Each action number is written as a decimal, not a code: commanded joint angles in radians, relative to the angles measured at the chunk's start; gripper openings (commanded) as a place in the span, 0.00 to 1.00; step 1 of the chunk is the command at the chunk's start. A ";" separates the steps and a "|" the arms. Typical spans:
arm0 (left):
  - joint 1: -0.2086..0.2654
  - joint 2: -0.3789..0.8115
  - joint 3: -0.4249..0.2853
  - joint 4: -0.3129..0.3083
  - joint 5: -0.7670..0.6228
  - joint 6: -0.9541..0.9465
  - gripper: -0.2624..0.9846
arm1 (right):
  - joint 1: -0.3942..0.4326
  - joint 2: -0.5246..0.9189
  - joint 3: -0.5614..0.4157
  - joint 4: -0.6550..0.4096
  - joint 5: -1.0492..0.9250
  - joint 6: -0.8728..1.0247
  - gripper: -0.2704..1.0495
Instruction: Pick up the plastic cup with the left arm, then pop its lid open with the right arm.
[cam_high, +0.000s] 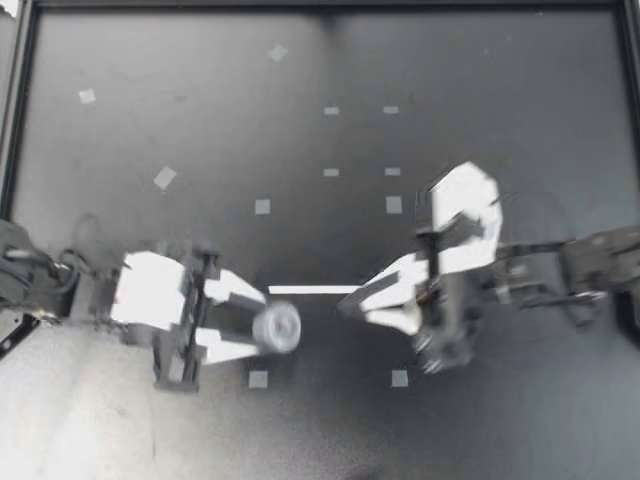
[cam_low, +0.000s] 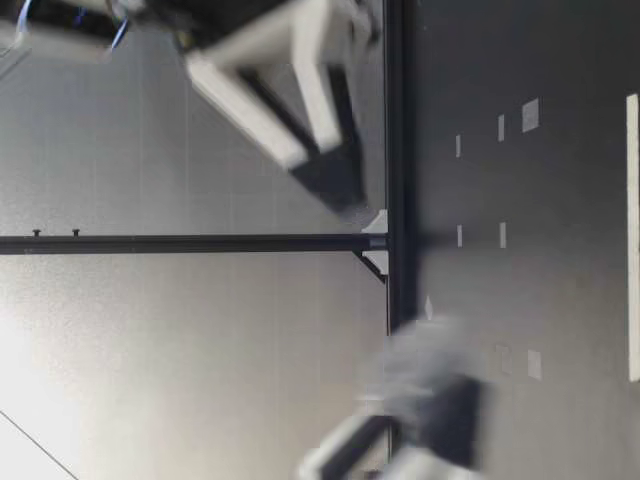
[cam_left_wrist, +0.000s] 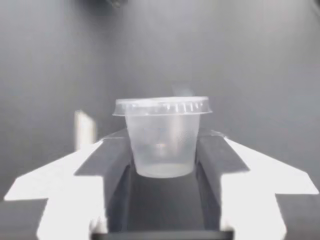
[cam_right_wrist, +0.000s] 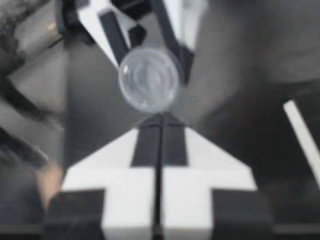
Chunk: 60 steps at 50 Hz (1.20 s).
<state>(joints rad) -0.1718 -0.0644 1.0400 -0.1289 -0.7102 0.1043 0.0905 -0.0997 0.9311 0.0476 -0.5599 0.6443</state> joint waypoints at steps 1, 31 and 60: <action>0.023 -0.031 0.023 -0.063 -0.138 0.063 0.27 | -0.018 -0.017 0.066 0.002 -0.196 0.115 0.36; 0.026 0.072 -0.031 -0.232 -0.291 0.255 0.27 | -0.086 0.276 -0.055 -0.048 -0.577 0.448 0.70; 0.026 0.072 -0.032 -0.230 -0.265 0.244 0.27 | -0.107 0.129 -0.067 -0.144 -0.595 0.325 0.70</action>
<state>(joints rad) -0.1488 0.0169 1.0094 -0.3574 -0.9848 0.3528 0.0046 0.0936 0.8713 -0.0936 -1.1443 0.9910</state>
